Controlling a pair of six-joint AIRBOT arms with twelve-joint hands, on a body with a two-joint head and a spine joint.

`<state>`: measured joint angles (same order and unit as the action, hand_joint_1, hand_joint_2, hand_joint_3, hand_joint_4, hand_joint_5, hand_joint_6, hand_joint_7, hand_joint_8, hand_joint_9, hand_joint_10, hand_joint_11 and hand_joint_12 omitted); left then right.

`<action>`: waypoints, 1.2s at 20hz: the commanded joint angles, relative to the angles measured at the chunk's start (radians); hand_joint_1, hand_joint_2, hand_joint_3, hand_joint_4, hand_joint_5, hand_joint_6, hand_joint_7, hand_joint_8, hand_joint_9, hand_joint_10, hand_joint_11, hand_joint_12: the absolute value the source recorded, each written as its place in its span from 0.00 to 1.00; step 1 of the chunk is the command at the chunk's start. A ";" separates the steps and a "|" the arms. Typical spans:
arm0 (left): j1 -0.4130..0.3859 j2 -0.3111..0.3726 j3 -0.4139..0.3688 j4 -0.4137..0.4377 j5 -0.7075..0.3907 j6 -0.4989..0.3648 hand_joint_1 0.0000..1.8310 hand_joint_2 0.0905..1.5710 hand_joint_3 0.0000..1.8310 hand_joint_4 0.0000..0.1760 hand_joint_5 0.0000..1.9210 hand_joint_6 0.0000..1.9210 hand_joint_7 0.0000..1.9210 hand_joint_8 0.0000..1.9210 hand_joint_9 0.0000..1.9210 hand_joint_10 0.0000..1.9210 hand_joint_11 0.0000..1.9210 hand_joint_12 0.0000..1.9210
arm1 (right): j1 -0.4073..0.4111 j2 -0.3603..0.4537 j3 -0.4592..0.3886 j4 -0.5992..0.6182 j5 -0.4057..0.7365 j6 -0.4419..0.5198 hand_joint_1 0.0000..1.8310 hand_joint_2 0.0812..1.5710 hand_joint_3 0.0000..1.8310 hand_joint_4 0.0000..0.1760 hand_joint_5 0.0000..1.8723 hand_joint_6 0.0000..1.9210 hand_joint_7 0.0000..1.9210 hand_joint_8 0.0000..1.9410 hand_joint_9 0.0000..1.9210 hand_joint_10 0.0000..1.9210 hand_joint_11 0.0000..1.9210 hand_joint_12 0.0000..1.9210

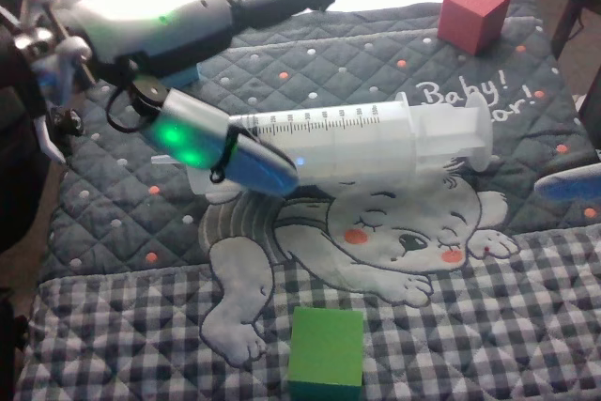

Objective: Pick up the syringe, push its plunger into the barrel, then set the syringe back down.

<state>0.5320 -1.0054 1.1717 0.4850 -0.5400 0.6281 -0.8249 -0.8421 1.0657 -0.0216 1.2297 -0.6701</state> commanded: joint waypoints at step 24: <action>-0.044 -0.240 0.182 0.194 0.191 -0.116 0.25 0.41 0.00 0.18 0.00 0.00 0.03 0.00 0.06 0.01 0.00 0.14 | 0.014 0.002 -0.009 0.026 0.125 0.019 0.33 0.39 0.00 0.14 0.09 0.00 0.10 0.00 0.08 0.01 0.02 0.17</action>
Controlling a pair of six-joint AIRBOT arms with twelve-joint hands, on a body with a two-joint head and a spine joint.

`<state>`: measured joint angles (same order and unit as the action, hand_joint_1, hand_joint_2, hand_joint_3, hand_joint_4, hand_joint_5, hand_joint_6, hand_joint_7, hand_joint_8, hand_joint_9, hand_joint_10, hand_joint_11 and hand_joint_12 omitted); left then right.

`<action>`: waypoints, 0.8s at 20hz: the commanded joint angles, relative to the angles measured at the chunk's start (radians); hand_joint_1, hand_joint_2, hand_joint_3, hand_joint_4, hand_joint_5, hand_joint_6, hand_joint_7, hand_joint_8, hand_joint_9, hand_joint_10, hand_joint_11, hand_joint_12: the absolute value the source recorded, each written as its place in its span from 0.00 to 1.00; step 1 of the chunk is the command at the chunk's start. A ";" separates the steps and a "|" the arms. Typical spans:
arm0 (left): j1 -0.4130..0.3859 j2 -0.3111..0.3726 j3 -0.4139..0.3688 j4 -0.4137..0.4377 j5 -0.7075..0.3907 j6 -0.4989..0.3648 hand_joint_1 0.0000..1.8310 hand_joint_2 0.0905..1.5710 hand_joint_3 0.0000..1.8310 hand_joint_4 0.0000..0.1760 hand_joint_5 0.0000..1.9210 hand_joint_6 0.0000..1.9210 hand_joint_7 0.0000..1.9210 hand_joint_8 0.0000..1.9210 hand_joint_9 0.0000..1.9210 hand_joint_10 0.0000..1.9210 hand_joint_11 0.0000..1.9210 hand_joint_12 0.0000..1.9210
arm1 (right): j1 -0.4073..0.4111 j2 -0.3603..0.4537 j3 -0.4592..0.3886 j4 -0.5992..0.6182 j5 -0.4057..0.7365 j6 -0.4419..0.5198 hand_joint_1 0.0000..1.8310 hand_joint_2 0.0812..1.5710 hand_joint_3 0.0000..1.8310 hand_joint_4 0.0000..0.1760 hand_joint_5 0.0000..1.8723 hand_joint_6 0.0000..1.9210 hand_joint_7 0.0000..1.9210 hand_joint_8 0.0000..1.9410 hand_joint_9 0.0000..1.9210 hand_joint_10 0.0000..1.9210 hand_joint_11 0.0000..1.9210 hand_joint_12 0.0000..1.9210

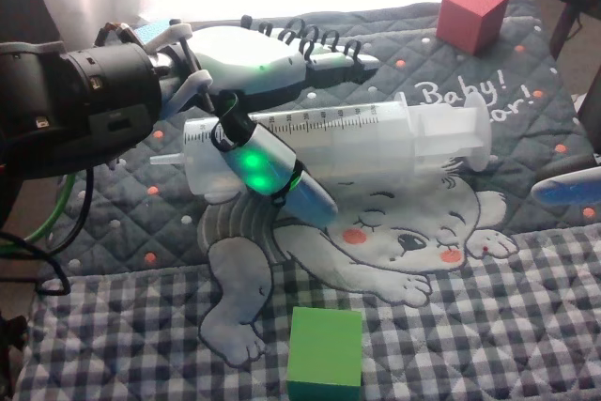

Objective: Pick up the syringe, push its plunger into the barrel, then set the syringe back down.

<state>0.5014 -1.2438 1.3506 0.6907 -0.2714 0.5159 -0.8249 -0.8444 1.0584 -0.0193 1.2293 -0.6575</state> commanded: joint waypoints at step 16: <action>0.014 -0.052 0.042 0.014 -0.019 -0.004 0.23 0.53 0.00 0.00 0.00 0.00 0.06 0.00 0.10 0.00 0.03 0.17 | 0.015 0.003 -0.005 0.023 0.127 0.007 0.32 0.40 0.00 0.16 0.10 0.00 0.11 0.00 0.09 0.00 0.04 0.18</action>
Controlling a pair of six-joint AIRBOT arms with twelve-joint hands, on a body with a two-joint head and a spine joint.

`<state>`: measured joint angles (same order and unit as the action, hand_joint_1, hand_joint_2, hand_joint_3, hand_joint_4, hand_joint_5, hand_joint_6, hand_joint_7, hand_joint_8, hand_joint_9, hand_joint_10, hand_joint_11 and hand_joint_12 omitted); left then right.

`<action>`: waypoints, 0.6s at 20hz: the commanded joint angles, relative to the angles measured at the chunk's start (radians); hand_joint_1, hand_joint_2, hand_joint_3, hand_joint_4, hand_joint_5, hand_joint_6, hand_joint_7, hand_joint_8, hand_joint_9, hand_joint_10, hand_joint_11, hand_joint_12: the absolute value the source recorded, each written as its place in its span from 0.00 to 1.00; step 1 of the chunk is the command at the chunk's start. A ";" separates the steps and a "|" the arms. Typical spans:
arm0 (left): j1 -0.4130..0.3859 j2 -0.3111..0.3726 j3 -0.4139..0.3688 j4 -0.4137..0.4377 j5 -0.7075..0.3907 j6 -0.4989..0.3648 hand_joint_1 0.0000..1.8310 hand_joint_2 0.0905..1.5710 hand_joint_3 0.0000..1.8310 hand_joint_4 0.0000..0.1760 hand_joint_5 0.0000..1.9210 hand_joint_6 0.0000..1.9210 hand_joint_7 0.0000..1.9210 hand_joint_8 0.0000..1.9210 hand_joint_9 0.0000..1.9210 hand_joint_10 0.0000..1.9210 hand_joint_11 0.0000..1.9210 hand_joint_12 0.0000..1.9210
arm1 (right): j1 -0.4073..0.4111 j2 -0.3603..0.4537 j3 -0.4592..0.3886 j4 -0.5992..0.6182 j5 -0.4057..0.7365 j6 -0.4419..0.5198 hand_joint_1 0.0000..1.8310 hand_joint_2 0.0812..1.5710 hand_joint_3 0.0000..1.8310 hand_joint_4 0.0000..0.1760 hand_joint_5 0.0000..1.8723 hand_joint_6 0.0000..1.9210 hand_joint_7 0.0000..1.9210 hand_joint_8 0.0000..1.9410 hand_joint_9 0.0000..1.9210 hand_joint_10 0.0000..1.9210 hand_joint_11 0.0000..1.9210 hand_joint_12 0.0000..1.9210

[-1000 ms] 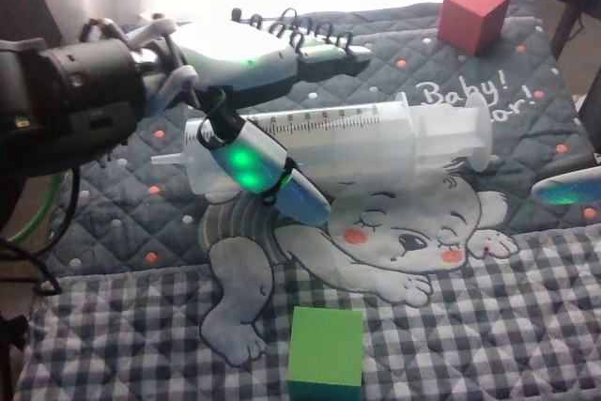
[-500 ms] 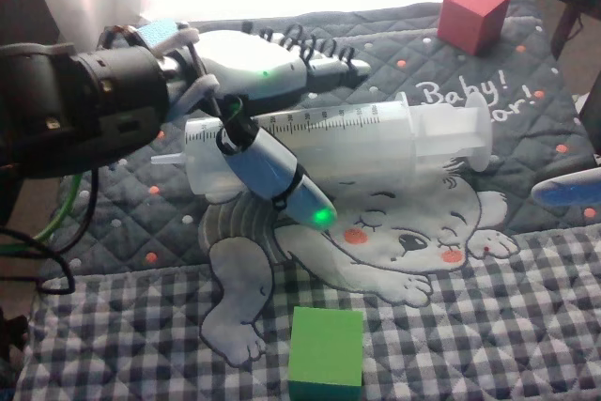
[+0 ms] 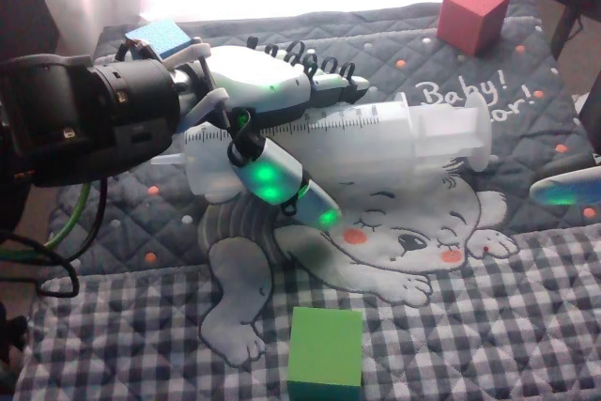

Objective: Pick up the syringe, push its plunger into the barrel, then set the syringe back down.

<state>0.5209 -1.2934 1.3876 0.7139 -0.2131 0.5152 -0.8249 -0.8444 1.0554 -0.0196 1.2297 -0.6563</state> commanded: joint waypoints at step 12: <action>0.007 -0.004 0.018 -0.012 -0.076 -0.003 0.64 0.69 0.00 0.00 0.41 0.01 0.47 0.01 0.60 0.05 0.42 0.63 | 0.015 0.004 -0.002 0.023 0.127 0.009 0.30 0.41 0.00 0.06 0.10 0.00 0.11 0.00 0.10 0.00 0.04 0.18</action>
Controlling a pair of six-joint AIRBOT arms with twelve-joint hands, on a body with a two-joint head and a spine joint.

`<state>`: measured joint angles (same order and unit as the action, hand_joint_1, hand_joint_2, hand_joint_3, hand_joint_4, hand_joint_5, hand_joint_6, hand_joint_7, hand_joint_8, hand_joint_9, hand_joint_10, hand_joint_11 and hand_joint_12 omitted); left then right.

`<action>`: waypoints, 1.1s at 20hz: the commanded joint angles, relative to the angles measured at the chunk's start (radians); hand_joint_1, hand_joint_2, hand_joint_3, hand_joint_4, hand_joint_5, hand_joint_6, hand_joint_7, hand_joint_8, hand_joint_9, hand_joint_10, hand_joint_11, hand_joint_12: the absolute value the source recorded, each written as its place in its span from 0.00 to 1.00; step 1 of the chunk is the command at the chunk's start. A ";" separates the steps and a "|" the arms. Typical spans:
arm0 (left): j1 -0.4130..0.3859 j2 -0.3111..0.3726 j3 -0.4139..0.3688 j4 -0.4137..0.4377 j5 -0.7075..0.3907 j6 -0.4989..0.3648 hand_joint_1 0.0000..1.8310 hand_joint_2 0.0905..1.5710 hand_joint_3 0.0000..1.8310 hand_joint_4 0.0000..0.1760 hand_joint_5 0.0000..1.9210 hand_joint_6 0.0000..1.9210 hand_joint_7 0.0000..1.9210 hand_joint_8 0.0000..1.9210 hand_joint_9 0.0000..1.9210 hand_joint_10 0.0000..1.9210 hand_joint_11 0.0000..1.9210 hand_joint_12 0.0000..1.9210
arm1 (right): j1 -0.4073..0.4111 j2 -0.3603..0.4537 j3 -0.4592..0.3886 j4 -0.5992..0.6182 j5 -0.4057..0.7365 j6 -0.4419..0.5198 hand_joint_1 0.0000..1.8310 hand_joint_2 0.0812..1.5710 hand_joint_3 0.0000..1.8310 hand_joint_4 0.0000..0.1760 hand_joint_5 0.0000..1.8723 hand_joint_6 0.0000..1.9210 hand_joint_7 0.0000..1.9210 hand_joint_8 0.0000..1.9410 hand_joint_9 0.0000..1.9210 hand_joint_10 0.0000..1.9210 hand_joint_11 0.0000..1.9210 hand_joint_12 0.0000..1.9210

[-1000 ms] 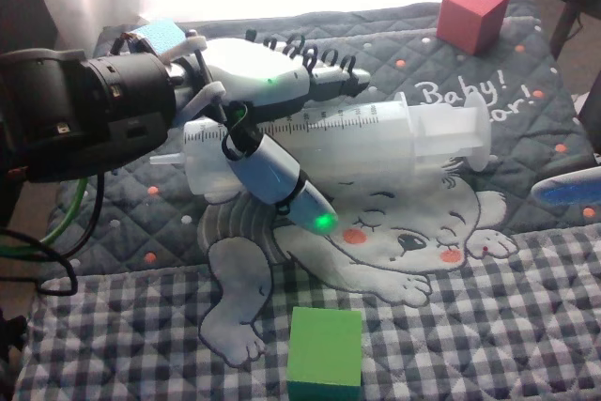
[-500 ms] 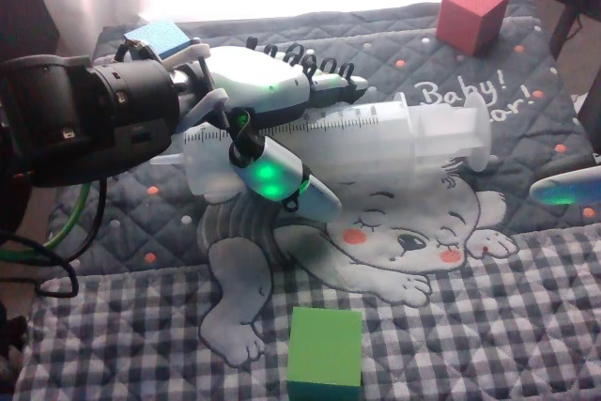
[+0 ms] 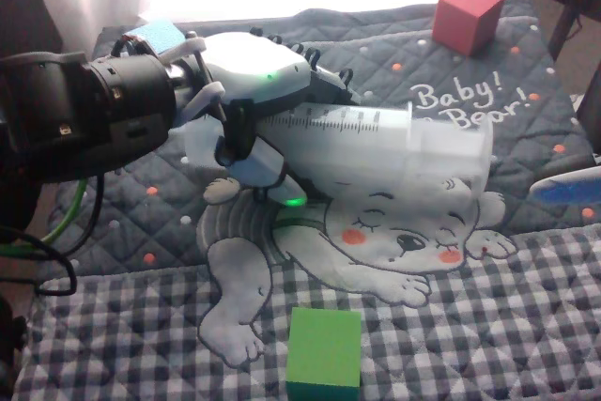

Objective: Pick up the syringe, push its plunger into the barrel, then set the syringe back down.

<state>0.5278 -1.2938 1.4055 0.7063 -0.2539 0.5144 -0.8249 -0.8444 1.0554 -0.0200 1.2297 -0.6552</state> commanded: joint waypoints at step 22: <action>-0.088 0.086 0.044 -0.208 -0.189 -0.004 0.82 0.71 0.00 0.00 0.69 1.00 0.79 1.00 0.82 1.00 0.84 1.00 | 0.013 -0.022 -0.012 0.070 0.152 0.008 0.16 0.47 0.00 0.21 0.05 0.00 0.05 0.00 0.08 0.00 0.00 0.23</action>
<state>0.4599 -1.2098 1.4490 0.5285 -0.3199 0.5205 -0.8249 -0.8722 1.0470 0.0380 1.2526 -0.6525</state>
